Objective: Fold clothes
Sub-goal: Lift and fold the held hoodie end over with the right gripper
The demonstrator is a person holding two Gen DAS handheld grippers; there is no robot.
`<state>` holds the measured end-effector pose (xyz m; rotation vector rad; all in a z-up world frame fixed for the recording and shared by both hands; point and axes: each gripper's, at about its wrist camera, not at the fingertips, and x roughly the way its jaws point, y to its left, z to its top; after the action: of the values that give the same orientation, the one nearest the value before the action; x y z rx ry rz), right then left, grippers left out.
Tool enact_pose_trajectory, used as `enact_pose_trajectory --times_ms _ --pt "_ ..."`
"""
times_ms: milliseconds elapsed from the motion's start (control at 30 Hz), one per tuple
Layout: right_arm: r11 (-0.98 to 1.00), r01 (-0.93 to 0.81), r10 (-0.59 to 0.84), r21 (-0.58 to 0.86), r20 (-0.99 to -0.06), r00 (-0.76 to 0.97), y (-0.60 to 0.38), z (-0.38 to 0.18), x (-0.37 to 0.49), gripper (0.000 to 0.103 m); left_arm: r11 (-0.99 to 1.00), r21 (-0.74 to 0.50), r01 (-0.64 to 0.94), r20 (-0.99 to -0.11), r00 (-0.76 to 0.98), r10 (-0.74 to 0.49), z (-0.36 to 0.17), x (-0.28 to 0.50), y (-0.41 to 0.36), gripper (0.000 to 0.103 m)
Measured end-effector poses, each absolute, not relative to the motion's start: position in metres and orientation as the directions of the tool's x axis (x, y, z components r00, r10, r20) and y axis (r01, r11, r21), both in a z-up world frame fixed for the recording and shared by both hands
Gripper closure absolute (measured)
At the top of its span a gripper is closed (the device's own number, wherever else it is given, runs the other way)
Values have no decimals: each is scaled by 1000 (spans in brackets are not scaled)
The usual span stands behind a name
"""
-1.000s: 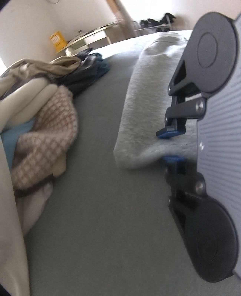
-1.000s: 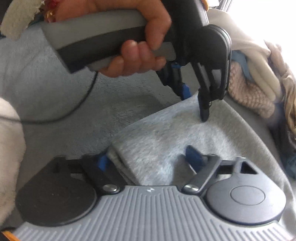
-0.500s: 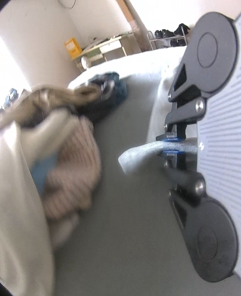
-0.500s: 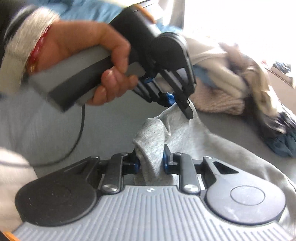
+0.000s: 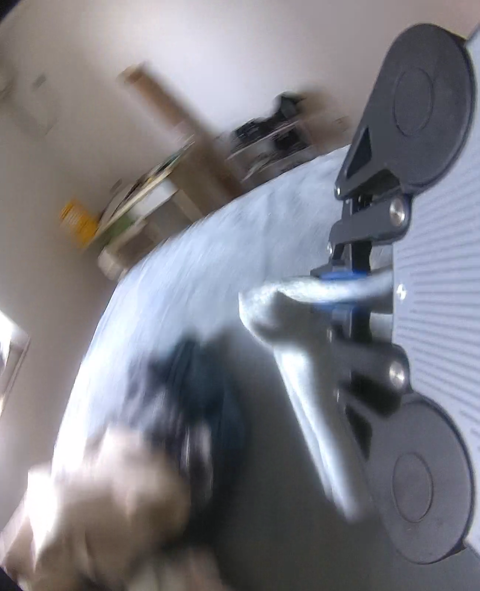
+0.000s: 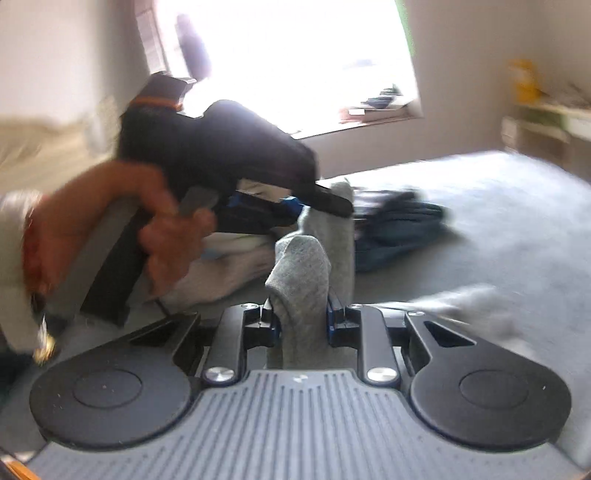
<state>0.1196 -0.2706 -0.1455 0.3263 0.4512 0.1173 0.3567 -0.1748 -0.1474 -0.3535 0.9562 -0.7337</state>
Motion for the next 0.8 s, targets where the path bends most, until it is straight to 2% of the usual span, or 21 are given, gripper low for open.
enact_pose_trajectory --times_ms 33,100,167,233,300,467,567,667,700,767,800 --pt "925 15 161 380 -427 890 -291 -156 116 83 707 -567 422 -616 353 -704 -153 353 -189 48" --pt "872 126 128 474 -467 875 -330 -179 109 83 712 -554 431 -635 334 -696 -164 347 -201 38" --pt "750 241 144 616 -507 850 -366 -216 98 83 721 -540 434 -657 318 -683 -174 341 -207 38" --pt "586 312 167 748 -488 856 -393 -244 84 83 739 -514 436 -688 305 -659 -184 335 -197 38" --pt "526 294 180 798 -443 878 -402 -247 74 83 768 -464 441 -718 321 -618 -189 329 -177 38" --pt "542 177 193 822 -326 925 -405 -224 65 84 817 -353 457 -777 343 -528 -199 312 -133 39" --pt "548 239 139 802 -369 919 -423 -241 56 84 824 -314 472 -806 327 -494 -215 298 -127 39" --pt "465 314 141 828 -419 897 -439 -277 45 83 816 -277 507 -829 303 -470 -234 282 -134 39" --pt "428 311 157 849 -408 899 -443 -282 41 82 811 -261 523 -834 301 -463 -240 277 -138 39" --pt "450 315 163 835 -424 891 -447 -269 34 72 801 -236 550 -840 299 -452 -250 268 -145 39" --pt "476 321 159 818 -440 884 -449 -259 31 62 799 -232 554 -839 301 -453 -254 265 -147 38"
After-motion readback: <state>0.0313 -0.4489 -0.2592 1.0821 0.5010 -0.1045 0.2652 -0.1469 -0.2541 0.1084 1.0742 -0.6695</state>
